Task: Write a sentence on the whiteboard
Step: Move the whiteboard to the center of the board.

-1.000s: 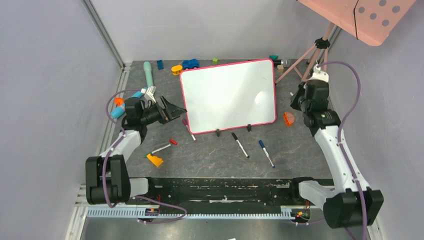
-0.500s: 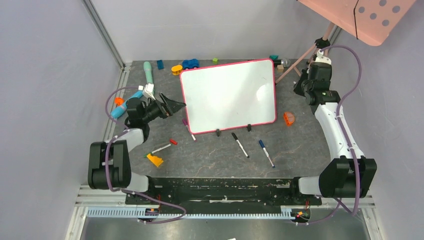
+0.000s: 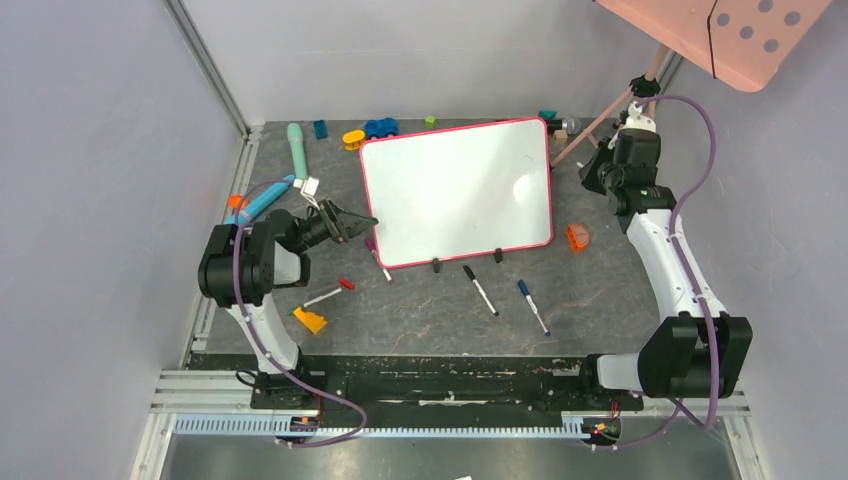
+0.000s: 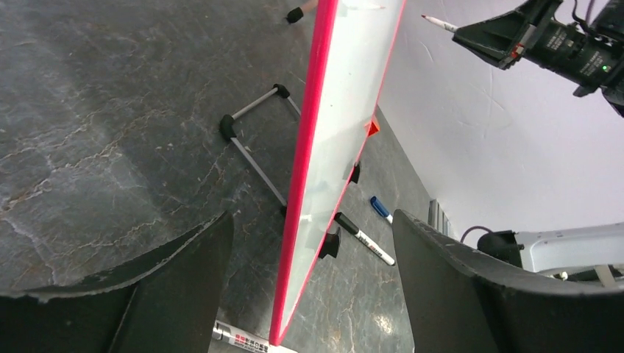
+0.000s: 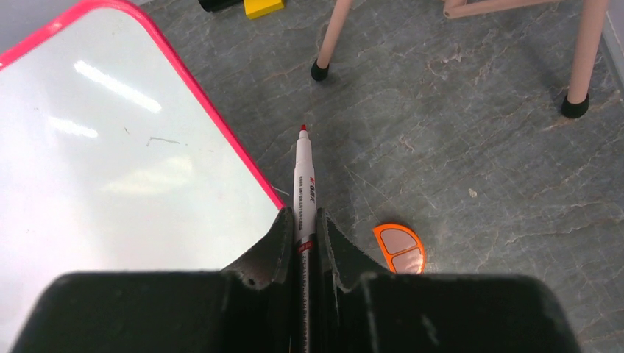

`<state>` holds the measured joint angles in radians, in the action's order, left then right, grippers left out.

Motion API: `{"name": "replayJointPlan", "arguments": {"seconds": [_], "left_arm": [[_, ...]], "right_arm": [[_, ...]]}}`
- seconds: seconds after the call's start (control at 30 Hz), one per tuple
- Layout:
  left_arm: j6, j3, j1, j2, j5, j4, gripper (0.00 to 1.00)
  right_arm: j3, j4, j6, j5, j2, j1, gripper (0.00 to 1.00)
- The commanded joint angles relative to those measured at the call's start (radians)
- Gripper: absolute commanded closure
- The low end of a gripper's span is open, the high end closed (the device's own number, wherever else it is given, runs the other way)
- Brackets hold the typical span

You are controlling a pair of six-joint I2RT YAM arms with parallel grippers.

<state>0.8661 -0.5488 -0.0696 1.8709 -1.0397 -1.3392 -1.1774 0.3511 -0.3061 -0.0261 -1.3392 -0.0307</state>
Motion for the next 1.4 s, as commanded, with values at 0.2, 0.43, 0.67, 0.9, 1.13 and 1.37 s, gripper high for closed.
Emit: {"name": "replayJointPlan", "arguments": {"seconds": [0.2, 0.43, 0.67, 0.9, 1.13, 1.37], "left_arm": [[0.094, -0.019, 0.022, 0.092, -0.143, -0.217, 0.24], [0.096, -0.063, 0.047, 0.14, -0.186, -0.218, 0.27], [0.105, -0.128, 0.052, 0.182, -0.196, -0.218, 0.41], [0.106, -0.187, 0.055, 0.222, -0.229, -0.218, 0.53], [0.118, -0.217, 0.057, 0.248, -0.24, -0.218, 0.6], [0.114, -0.236, 0.056, 0.258, -0.235, -0.218, 0.98]], "right_arm": [[0.046, -0.046, 0.025, -0.021, 0.035, -0.006, 1.0], [-0.006, -0.006, 0.028, 0.005, -0.034, -0.054, 1.0], [-0.042, 0.012, 0.043, 0.086, -0.131, -0.064, 1.0], [-0.044, -0.011, 0.038, 0.108, -0.188, -0.064, 1.0], [-0.065, -0.014, 0.041, 0.129, -0.247, -0.063, 1.0], [-0.109, 0.01, 0.053, 0.171, -0.323, -0.063, 1.0]]}}
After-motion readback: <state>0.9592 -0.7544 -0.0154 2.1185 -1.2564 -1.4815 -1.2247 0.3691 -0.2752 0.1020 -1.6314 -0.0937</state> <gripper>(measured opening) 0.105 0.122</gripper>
